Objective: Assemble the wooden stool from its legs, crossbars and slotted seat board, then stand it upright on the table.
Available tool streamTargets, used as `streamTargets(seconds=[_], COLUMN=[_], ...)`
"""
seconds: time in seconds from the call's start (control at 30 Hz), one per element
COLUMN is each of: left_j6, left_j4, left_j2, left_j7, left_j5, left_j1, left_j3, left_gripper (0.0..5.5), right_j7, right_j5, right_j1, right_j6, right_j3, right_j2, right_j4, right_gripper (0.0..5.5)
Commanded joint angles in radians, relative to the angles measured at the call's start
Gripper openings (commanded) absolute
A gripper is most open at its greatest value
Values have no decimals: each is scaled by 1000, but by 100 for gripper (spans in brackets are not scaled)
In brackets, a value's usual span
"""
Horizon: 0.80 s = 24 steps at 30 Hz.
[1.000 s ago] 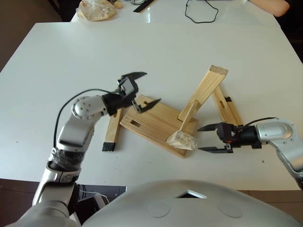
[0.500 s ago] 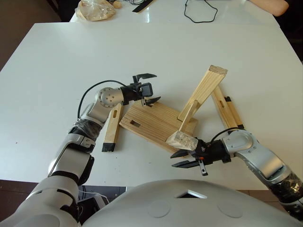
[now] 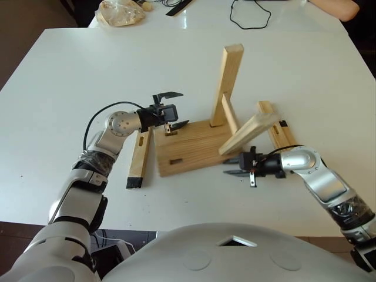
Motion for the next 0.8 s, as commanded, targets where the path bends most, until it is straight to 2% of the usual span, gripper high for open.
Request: streamTargets(seconds=[0.03, 0.27, 0.5, 0.7, 0.8], left_j6=[86, 282, 457, 602, 658], left_j4=[-66, -291, -556, -670, -718], left_j2=[-9, 10, 24, 8, 11], left_j7=[-66, -66, -53, -27, -8], left_j5=[-10, -125, -184, -255, -298], left_j1=[94, 208, 367, 406, 377], left_j3=[-31, 24, 49, 108, 177], left_gripper=[455, 455, 455, 455, 455], right_j7=[-74, -123, -126, -94, -83], right_j5=[-34, -56, -64, -60, -45], right_j1=[-91, -104, -54, -69, -54], right_j6=[1, -7, -34, -47, -40], right_j3=[-57, -75, -132, -162, -181], right_j2=[45, 98, 55, 16, 6], right_j4=[91, 139, 150, 160, 126], right_gripper=[123, 123, 123, 123, 123])
